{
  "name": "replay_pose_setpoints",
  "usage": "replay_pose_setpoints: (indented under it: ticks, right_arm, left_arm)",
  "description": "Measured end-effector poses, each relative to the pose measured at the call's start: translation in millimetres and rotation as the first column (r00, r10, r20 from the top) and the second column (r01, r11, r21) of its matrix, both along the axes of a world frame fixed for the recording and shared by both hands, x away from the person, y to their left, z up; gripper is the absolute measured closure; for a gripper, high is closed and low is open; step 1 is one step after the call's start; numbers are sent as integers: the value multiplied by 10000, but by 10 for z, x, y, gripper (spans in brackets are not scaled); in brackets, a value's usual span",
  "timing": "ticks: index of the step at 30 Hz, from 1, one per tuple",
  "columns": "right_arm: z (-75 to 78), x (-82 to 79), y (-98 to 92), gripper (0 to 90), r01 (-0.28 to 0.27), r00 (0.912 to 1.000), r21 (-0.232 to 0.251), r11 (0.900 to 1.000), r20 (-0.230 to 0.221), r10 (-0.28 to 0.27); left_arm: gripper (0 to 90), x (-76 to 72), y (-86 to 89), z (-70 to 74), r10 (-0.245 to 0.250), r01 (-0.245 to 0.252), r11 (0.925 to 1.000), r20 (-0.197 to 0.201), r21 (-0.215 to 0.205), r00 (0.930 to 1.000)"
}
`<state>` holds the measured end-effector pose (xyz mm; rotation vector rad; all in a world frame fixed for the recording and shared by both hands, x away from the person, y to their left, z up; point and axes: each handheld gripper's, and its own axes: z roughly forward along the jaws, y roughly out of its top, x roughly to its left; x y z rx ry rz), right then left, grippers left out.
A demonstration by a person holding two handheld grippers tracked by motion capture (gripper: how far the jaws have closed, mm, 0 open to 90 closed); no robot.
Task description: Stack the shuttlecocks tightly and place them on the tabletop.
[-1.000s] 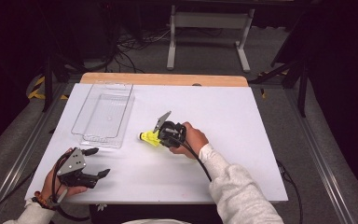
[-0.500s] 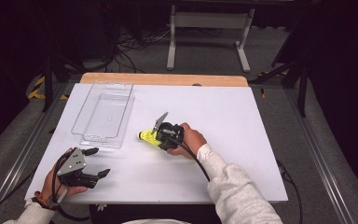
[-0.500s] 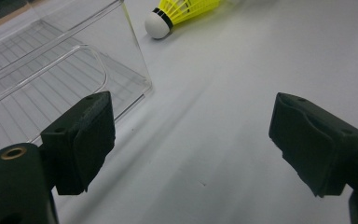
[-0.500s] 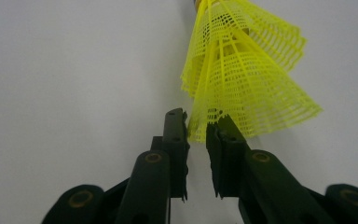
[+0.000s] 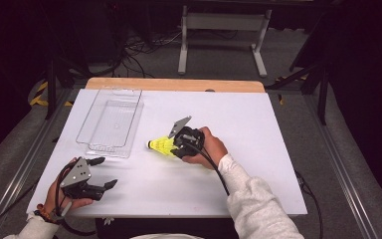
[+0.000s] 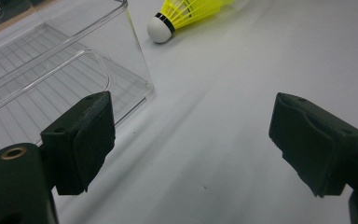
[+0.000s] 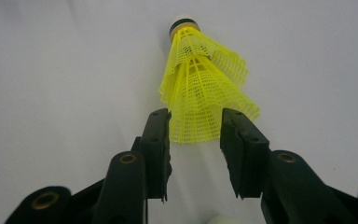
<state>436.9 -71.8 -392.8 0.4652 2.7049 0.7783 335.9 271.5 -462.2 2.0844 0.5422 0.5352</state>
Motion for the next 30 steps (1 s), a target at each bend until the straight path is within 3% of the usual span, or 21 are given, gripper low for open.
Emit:
replay_pose_setpoints:
  ticks: [5,11,17,21,30]
  right_arm:
    - [37,-18,-49,625,38,9998,301,9995,181,-43]
    - [77,-63,-169,614,336,9989,1084,9935,290,-370]
    - [91,-99,-288,598,494,9972,1425,9886,483,-568]
    - [124,-133,-394,578,721,9936,1905,9790,718,-871]
    - [146,-187,-526,540,1003,9875,2440,9646,937,-1264]
  left_arm:
    - [154,-3,3,1,36,-36,10000,3,-45,10000]
    - [154,-5,4,5,60,-60,10000,56,-15,10000]
    - [154,-6,4,7,93,-93,10000,80,-30,9999]
    - [154,-6,4,7,121,-121,9999,99,-30,9999]
    - [154,-7,9,9,227,-227,9997,161,-46,9996]
